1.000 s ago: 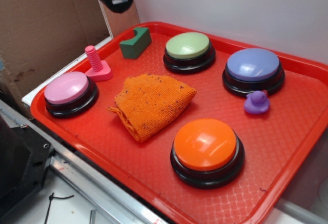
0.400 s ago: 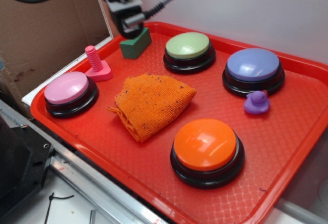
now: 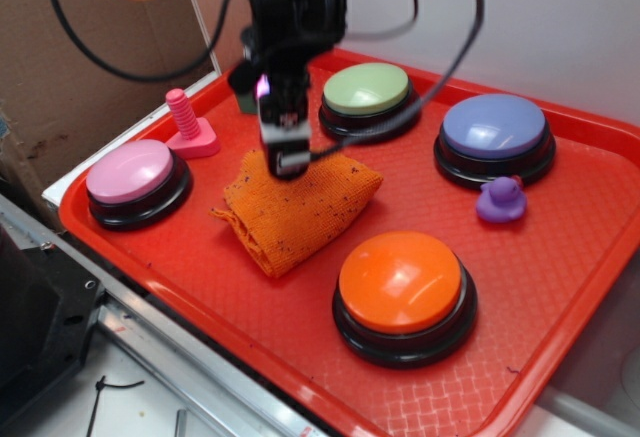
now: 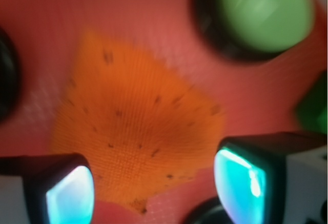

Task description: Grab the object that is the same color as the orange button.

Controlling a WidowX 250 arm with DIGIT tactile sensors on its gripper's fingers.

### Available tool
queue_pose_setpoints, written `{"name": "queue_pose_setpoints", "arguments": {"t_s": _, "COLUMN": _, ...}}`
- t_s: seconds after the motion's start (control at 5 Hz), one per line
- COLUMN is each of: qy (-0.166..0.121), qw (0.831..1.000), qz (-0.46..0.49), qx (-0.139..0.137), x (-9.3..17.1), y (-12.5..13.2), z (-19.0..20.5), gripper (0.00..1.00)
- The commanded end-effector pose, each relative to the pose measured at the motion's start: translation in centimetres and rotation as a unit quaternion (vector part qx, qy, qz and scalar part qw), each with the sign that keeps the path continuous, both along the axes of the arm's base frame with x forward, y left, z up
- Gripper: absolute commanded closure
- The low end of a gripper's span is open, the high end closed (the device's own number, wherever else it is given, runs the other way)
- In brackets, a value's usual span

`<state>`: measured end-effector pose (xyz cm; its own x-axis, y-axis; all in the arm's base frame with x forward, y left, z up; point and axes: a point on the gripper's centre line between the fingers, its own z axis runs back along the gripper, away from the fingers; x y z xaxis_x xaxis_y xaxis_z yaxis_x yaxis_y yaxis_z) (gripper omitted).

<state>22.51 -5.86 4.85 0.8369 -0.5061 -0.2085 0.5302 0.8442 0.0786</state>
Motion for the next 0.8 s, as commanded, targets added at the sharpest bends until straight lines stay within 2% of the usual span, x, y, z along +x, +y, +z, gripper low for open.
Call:
{"name": "queue_pose_setpoints", "arguments": {"t_s": 0.0, "qy": 0.024, "qw": 0.999, "qz": 0.021, "qx": -0.026, "x": -1.3, "y": -0.1, "z": -2.6, "gripper": 0.00}}
{"name": "queue_pose_setpoints", "arguments": {"t_s": 0.2, "qy": 0.028, "qw": 0.998, "qz": 0.037, "qx": -0.033, "x": -1.2, "y": -0.1, "z": -2.7, "gripper": 0.00}}
{"name": "queue_pose_setpoints", "arguments": {"t_s": 0.4, "qy": 0.037, "qw": 0.998, "qz": 0.053, "qx": -0.020, "x": -1.3, "y": 0.9, "z": -3.6, "gripper": 0.01}}
{"name": "queue_pose_setpoints", "arguments": {"t_s": 0.6, "qy": 0.044, "qw": 0.996, "qz": 0.082, "qx": 0.012, "x": -1.5, "y": 3.0, "z": -4.5, "gripper": 1.00}}
